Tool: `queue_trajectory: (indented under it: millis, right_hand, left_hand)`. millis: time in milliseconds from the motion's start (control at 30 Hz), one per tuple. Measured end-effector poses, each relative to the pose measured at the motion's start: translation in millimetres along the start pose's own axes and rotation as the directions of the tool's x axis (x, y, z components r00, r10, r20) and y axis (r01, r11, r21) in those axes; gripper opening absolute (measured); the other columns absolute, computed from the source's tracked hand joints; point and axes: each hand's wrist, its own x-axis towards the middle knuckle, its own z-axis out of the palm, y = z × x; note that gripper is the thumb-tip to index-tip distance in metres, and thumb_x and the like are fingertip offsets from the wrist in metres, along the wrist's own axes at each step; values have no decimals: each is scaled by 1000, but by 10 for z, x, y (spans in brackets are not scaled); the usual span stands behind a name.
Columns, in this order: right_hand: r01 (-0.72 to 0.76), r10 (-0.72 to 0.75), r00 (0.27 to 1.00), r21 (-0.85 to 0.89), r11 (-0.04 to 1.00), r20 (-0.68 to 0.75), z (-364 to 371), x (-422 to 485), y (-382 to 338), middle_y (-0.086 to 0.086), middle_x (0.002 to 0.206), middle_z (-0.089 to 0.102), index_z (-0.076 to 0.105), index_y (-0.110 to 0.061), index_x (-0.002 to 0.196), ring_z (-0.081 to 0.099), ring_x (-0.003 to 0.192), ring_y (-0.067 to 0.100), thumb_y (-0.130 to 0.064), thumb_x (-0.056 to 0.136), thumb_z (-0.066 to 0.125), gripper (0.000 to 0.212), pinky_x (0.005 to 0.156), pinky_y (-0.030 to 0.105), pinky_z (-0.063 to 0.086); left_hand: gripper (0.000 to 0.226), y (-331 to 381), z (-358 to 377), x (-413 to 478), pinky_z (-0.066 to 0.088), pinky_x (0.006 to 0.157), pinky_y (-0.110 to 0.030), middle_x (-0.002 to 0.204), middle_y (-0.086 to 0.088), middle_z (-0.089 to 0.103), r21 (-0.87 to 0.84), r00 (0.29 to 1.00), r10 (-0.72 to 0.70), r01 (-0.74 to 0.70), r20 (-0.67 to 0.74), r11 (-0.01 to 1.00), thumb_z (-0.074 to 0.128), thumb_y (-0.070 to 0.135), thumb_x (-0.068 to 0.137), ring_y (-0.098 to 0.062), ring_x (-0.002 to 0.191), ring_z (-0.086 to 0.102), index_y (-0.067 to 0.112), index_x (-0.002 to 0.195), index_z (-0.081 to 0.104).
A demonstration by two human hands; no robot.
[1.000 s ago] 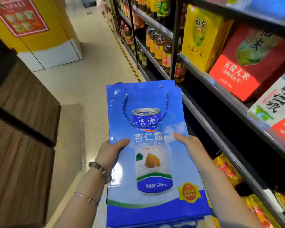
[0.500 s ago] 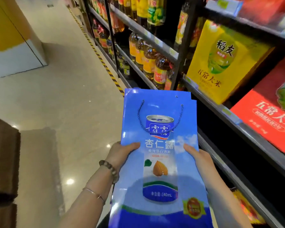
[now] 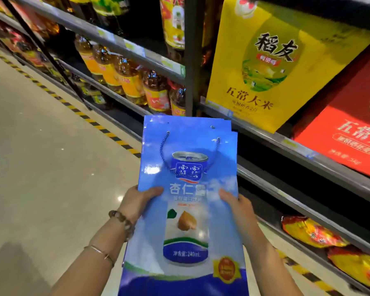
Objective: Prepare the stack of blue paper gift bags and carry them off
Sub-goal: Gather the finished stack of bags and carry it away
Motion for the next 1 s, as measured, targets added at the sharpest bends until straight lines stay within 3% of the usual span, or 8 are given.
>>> queue_trajectory:
  millis: [100, 233, 300, 533, 700, 800, 900, 1000]
  right_hand:
    - [-31, 31, 999, 17, 999, -30, 148, 362, 49, 3, 83, 70, 68, -11, 90, 64, 58, 3, -14, 85, 63, 7, 48, 14, 48]
    - [-81, 92, 986, 81, 993, -136, 235, 768, 215, 5, 82, 68, 65, -13, 91, 64, 67, 14, -16, 84, 65, 7, 61, 27, 51]
    - [-98, 116, 985, 137, 986, -129, 247, 939, 337, -1, 74, 71, 67, -13, 87, 67, 64, 14, -14, 84, 64, 4, 61, 27, 53]
    - [-106, 151, 979, 295, 950, -135, 397, 1274, 1032, 2, 81, 74, 68, -7, 94, 69, 71, 16, -6, 84, 62, 11, 59, 23, 53]
    - [-139, 222, 952, 352, 925, -209, 458, 1518, 1773, 12, 95, 73, 71, -11, 91, 68, 88, 29, -6, 81, 66, 12, 81, 44, 54]
    - [-163, 261, 925, 330, 930, -276, 374, 1792, 2264, 15, 92, 72, 74, -13, 80, 66, 89, 36, -26, 65, 78, 21, 84, 52, 51]
    - [-163, 270, 922, 352, 922, -278, 240, 2074, 2630, 12, 93, 73, 75, -15, 86, 68, 88, 33, -35, 55, 78, 38, 82, 47, 53]
    - [-141, 247, 924, 340, 930, -292, 65, 2380, 2997, 6, 89, 74, 70, -13, 90, 71, 80, 23, -17, 75, 74, 16, 69, 33, 58]
  left_hand:
    - [60, 114, 8, 475, 56, 79, -40, 95, -16, 72, 69, 1000, -23, 22, 11, 997, 80, 31, 47, -30, 82, 68, 2, 99, 68]
    - [58, 127, 80, 987, 49, 93, -50, 103, -17, 70, 119, 996, -61, 52, 72, 991, 81, 30, 51, -35, 97, 65, 4, 102, 67]
    - [39, 86, 130, 1192, 50, 92, -46, 97, -14, 71, 156, 995, -67, 55, 68, 986, 80, 26, 62, -35, 95, 65, 7, 95, 68]
    - [48, -392, 55, 1778, 55, 76, -37, 96, -14, 72, 251, 984, -87, 47, 152, 967, 76, 25, 52, -28, 86, 66, 7, 96, 68]
    - [64, -972, 14, 2266, 54, 83, -43, 93, -10, 74, 350, 980, -124, 63, 156, 935, 77, 41, 41, -29, 88, 69, 9, 97, 69]
    - [58, -1430, 114, 2616, 54, 72, -35, 85, -1, 75, 400, 980, -139, 72, 141, 914, 77, 40, 41, -24, 83, 69, 12, 92, 69]
    - [58, -1861, 275, 3000, 52, 67, -29, 90, -2, 74, 427, 969, -155, 60, 191, 902, 76, 40, 46, -21, 82, 69, 12, 96, 67]
    - [60, -2249, 469, 3374, 54, 71, -34, 93, -6, 74, 415, 958, -179, 72, 225, 907, 77, 40, 48, -23, 83, 70, 10, 100, 67]
